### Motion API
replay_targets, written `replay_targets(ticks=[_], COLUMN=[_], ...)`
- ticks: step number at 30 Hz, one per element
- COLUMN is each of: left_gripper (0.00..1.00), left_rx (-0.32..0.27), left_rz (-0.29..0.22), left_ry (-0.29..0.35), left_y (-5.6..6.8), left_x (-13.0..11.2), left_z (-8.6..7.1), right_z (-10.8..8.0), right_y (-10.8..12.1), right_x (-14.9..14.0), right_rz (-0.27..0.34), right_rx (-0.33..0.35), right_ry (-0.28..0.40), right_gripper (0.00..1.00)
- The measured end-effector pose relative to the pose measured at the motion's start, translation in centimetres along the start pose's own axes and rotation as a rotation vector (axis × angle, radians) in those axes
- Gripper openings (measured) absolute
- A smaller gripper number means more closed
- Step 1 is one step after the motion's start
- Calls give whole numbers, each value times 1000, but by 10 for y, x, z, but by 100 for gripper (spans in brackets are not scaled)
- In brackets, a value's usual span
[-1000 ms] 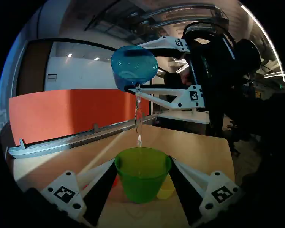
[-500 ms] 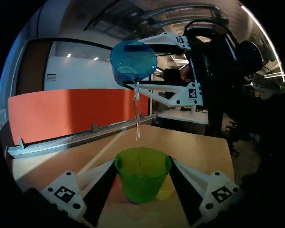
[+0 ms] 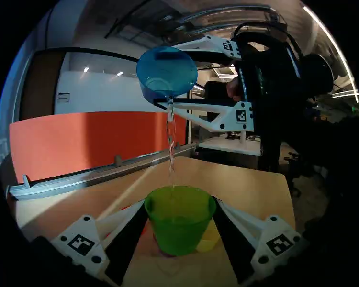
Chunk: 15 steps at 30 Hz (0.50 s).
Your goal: Pour water
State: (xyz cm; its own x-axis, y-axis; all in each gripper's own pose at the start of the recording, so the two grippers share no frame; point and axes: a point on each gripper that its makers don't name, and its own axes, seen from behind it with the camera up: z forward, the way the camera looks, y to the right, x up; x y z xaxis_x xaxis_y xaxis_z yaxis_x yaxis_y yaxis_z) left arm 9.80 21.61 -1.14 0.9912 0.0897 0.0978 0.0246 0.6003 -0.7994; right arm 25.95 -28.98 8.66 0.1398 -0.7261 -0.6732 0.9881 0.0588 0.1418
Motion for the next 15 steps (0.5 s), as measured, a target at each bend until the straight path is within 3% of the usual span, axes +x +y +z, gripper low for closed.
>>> replay_targets(ticks=[15], left_gripper=[88], left_rx=[4], left_rz=[-2], left_ry=[5], left_y=[-1], left_x=[-1], left_z=[-1], right_z=[0], right_y=[3], right_x=[9], right_rz=[-50], right_rx=[-13], right_ry=[11], right_gripper=[88])
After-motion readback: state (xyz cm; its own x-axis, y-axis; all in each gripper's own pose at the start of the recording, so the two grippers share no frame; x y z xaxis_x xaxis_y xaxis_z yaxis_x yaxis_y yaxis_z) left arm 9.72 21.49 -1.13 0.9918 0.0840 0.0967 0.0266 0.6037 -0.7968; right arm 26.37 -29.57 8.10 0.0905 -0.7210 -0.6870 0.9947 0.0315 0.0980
